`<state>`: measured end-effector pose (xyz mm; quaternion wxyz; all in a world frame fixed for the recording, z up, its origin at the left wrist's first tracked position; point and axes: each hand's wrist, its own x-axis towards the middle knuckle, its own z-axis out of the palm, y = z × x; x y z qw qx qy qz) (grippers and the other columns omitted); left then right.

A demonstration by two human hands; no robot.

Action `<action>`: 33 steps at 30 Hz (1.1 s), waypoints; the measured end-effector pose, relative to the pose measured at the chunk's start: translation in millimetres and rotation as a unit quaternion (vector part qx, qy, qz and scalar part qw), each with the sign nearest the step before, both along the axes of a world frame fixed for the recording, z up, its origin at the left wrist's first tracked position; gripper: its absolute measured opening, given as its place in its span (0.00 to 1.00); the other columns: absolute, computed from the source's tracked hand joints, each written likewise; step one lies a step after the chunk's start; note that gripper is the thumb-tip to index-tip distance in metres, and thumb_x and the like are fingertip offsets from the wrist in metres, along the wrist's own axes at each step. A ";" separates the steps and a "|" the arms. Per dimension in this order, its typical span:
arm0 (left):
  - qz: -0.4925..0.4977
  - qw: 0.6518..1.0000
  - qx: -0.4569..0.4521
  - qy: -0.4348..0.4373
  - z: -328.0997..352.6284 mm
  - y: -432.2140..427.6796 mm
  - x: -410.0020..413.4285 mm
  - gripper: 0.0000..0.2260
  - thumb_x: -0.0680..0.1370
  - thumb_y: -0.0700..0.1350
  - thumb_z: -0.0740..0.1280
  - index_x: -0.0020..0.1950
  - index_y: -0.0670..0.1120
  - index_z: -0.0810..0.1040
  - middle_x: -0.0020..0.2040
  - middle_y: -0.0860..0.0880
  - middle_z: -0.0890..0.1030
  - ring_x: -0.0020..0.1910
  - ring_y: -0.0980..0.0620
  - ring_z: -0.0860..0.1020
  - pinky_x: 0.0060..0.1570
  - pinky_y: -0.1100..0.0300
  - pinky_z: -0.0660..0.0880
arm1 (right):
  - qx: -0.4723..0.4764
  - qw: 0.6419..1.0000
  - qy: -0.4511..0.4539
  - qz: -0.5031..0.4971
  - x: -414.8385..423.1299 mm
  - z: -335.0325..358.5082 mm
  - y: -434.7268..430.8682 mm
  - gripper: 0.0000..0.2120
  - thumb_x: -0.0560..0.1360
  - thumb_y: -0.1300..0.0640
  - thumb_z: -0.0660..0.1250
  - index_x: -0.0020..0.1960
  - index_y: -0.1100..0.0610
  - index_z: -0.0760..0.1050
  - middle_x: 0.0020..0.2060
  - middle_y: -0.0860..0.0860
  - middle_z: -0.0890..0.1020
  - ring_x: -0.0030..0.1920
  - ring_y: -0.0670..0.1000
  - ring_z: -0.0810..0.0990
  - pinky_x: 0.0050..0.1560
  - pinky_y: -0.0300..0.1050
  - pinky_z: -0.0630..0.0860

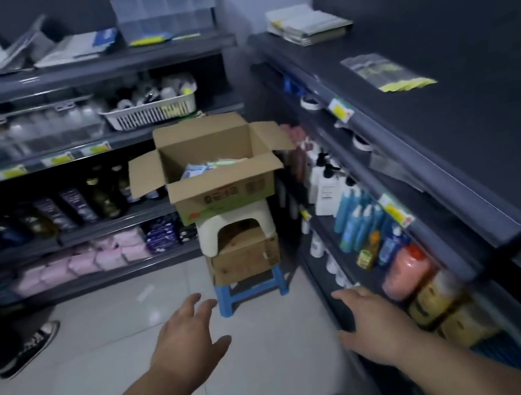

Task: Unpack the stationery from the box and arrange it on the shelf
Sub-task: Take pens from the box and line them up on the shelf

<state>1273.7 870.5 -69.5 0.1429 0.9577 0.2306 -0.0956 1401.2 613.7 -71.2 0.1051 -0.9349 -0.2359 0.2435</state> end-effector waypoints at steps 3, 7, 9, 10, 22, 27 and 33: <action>0.041 0.999 0.001 0.003 -2.3 17.2 42.3 0.30 0.75 0.59 0.65 0.74 0.55 0.60 0.76 0.52 0.58 0.71 0.52 0.66 0.69 0.57 0.66 | 0.007 1.000 0.009 0.021 70.5 -3.3 21.1 0.35 0.72 0.43 0.68 0.75 0.49 0.60 0.70 0.50 0.66 0.68 0.50 0.70 0.67 0.43 0.67; 0.099 0.995 -0.007 -0.001 3.9 40.6 100.1 0.30 0.75 0.59 0.66 0.74 0.54 0.61 0.76 0.51 0.59 0.71 0.52 0.65 0.68 0.57 0.67 | 0.034 0.999 0.013 0.027 159.9 9.5 49.1 0.35 0.74 0.44 0.67 0.76 0.50 0.58 0.72 0.49 0.64 0.68 0.50 0.69 0.67 0.43 0.68; 0.119 0.993 -0.011 -0.011 7.0 51.5 127.5 0.30 0.75 0.58 0.66 0.74 0.54 0.62 0.76 0.52 0.60 0.71 0.52 0.65 0.67 0.57 0.67 | 0.052 0.998 0.019 0.032 196.4 17.2 66.9 0.34 0.75 0.44 0.67 0.76 0.49 0.57 0.72 0.49 0.63 0.69 0.50 0.68 0.67 0.43 0.68; 0.127 0.992 -0.015 -0.017 8.2 56.9 140.2 0.30 0.75 0.58 0.66 0.74 0.54 0.62 0.76 0.52 0.60 0.71 0.52 0.65 0.67 0.57 0.67 | 0.060 0.997 0.022 0.035 212.9 20.6 76.9 0.34 0.75 0.44 0.67 0.76 0.48 0.58 0.72 0.49 0.63 0.68 0.50 0.68 0.67 0.43 0.68; 0.113 0.986 -0.040 -0.119 6.8 212.5 320.9 0.27 0.72 0.51 0.71 0.70 0.47 0.70 0.68 0.49 0.70 0.63 0.50 0.72 0.62 0.59 0.69 | 0.112 0.993 -0.014 0.025 371.2 37.7 238.4 0.28 0.75 0.50 0.68 0.73 0.49 0.64 0.68 0.49 0.70 0.64 0.51 0.72 0.62 0.46 0.72; 0.069 0.995 -0.059 -0.050 -19.5 285.7 384.7 0.30 0.73 0.52 0.70 0.73 0.48 0.66 0.71 0.49 0.66 0.67 0.50 0.69 0.65 0.62 0.64 | 0.094 0.995 -0.001 0.040 416.8 20.5 306.9 0.25 0.75 0.51 0.70 0.69 0.52 0.68 0.64 0.51 0.73 0.59 0.50 0.75 0.49 0.38 0.69; 0.056 0.990 -0.110 0.074 -73.5 314.3 435.1 0.28 0.77 0.48 0.64 0.76 0.49 0.60 0.72 0.46 0.65 0.69 0.47 0.67 0.66 0.56 0.67 | 0.040 0.995 0.041 0.078 454.5 -27.5 355.3 0.30 0.71 0.46 0.72 0.71 0.49 0.67 0.67 0.47 0.72 0.63 0.47 0.73 0.57 0.37 0.69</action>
